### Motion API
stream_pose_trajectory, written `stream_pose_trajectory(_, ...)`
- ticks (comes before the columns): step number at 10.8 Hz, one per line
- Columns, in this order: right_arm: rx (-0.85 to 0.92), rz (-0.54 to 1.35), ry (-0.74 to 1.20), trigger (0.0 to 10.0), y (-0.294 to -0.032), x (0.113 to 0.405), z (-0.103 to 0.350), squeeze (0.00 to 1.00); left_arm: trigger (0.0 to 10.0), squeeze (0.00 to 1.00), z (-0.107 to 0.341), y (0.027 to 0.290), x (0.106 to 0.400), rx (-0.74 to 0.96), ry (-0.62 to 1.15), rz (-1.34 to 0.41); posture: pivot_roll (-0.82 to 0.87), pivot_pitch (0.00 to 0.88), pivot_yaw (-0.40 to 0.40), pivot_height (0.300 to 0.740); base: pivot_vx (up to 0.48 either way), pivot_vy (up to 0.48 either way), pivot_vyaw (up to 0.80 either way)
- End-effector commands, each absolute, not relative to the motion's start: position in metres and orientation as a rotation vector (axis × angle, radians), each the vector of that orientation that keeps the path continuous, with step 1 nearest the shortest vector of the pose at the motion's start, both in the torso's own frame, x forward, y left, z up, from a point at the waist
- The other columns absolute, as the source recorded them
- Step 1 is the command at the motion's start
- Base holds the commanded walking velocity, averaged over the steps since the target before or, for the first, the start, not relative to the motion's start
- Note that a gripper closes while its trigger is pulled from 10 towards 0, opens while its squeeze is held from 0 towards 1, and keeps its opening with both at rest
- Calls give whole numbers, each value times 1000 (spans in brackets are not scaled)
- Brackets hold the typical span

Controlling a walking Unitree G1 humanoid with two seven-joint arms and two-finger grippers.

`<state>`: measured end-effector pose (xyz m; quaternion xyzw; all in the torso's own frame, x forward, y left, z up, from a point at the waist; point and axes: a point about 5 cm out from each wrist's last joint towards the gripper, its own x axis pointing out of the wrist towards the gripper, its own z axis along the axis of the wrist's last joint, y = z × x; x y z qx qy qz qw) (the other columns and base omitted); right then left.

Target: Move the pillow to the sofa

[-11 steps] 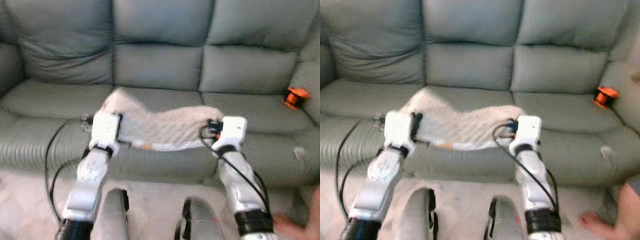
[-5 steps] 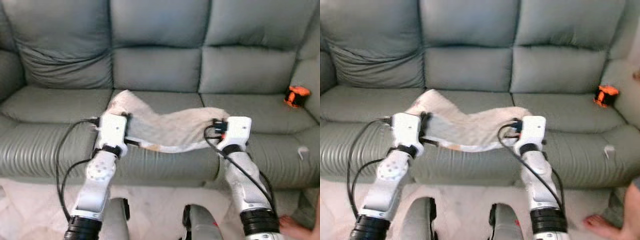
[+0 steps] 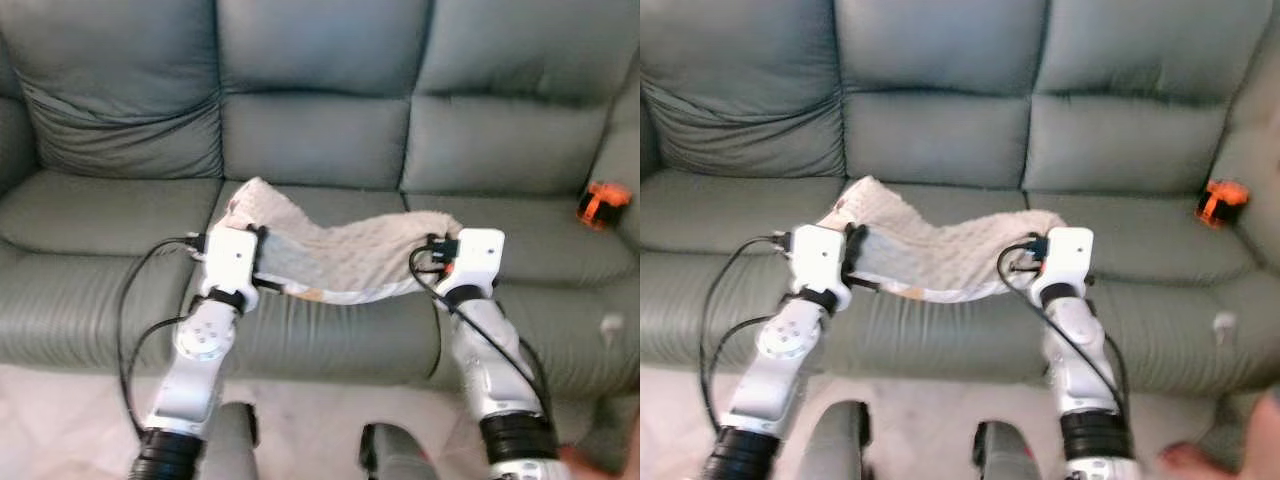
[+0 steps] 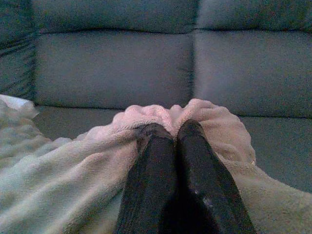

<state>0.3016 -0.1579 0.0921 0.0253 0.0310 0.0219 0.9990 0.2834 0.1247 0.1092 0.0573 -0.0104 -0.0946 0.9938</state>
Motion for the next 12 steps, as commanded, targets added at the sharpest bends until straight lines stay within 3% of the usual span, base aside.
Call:
stream_pose_trajectory(1,46,69,35,10000,-154,303,98,0,10000,0,114,124,286,116,-46,-196,-21,6,-35,645,322,0,0)
stream_pose_trajectory(7,60,105,39,10000,-149,302,97,0,10000,0,112,128,290,125,-35,-169,-22,14,-36,645,329,0,0)
stream_pose_trajectory(10,46,189,82,10000,-137,302,92,0,10000,0,98,161,307,203,34,-35,-13,43,-52,645,0,0,0)
stream_pose_trajectory(12,2,180,213,10000,-142,320,79,0,10000,0,86,174,329,230,121,13,-25,86,-58,645,0,0,0)
